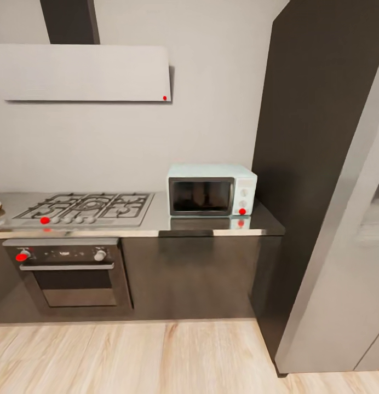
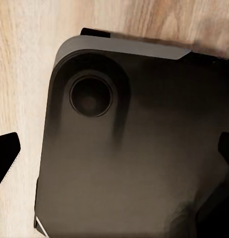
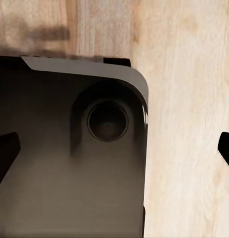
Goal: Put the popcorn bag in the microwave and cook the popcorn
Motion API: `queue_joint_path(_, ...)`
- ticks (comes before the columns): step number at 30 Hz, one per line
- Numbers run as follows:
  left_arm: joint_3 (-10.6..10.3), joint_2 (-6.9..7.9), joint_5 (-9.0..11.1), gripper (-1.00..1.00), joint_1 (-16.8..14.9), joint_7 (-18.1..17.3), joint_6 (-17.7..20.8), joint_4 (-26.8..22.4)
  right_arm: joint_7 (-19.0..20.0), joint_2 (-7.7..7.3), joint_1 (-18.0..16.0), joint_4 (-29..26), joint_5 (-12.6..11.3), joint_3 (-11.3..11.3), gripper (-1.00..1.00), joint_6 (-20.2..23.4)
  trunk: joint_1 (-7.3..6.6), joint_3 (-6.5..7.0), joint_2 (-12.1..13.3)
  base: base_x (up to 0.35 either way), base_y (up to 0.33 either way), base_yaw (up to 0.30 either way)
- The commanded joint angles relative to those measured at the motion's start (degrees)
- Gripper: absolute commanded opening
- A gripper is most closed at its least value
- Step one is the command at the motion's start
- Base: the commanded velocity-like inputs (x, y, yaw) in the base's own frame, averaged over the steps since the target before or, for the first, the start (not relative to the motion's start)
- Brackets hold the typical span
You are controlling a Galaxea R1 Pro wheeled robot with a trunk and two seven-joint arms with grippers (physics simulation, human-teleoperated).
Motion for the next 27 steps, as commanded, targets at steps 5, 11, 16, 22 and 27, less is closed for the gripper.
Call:
queue_joint_path(5, 0.0, -0.01, 0.4, 1.00, 0.0, 0.1, 0.0, -0.1, -0.2, 0.00, 0.0, 0.0, 0.2, 0.0, 1.00, -0.3, 0.03, -0.05, 0.0, 0.323, 0.000, 0.000)
queue_joint_path(11, 0.0, -0.01, 0.4, 1.00, 0.0, 0.1, 0.0, -0.1, -0.1, 0.00, 0.0, 0.0, 0.3, 0.0, 1.00, -0.4, 0.03, -0.05, 0.0, 0.322, 0.000, 0.000)
queue_joint_path(16, 0.0, 0.00, 0.3, 1.00, 0.0, 0.1, 0.0, -0.1, -0.1, 0.00, 0.0, 0.0, 0.3, 0.0, 1.00, -0.4, 0.03, -0.05, 0.0, 0.322, 0.000, 0.000)
queue_joint_path(22, 0.0, -0.01, 0.3, 1.00, 0.0, 0.1, -0.1, -0.1, -0.1, 0.00, 0.0, 0.0, 0.3, 0.0, 1.00, -0.4, 0.03, -0.05, 0.0, 0.322, 0.000, 0.000)
queue_joint_path(27, 0.0, -0.01, 0.3, 1.00, 0.0, 0.1, -0.1, -0.1, -0.2, 0.00, 0.0, 0.0, 0.3, 0.0, 1.00, -0.4, 0.03, -0.05, 0.0, 0.322, 0.000, 0.000)
